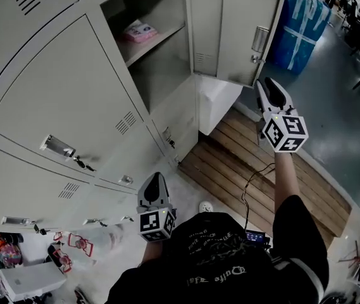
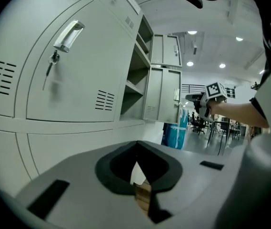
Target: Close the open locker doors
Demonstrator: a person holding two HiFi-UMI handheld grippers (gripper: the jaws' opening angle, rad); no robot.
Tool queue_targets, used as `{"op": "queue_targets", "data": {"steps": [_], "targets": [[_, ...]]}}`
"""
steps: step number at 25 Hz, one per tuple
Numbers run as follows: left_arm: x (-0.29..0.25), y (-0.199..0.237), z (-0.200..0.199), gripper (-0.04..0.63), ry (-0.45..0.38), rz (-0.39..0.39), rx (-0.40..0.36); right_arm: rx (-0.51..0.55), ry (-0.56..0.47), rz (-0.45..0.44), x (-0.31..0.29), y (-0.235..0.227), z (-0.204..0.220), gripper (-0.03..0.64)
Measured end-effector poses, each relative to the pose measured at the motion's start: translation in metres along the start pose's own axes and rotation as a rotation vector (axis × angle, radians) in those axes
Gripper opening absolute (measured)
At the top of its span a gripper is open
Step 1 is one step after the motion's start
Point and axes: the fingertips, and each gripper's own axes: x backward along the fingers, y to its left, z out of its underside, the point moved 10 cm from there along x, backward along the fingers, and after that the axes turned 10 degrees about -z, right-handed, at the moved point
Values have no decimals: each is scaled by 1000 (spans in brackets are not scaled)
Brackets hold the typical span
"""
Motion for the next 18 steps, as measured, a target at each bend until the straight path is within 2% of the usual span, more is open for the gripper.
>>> {"op": "queue_targets", "data": {"steps": [10,18], "targets": [[-33,-33,-10,8,-2,-51,-7,-39,34,-47,-56,-94,-16,140],[-37,-35,1,8,49,-102,-23,-101,28,-162,-80,-120,-12,140]]}}
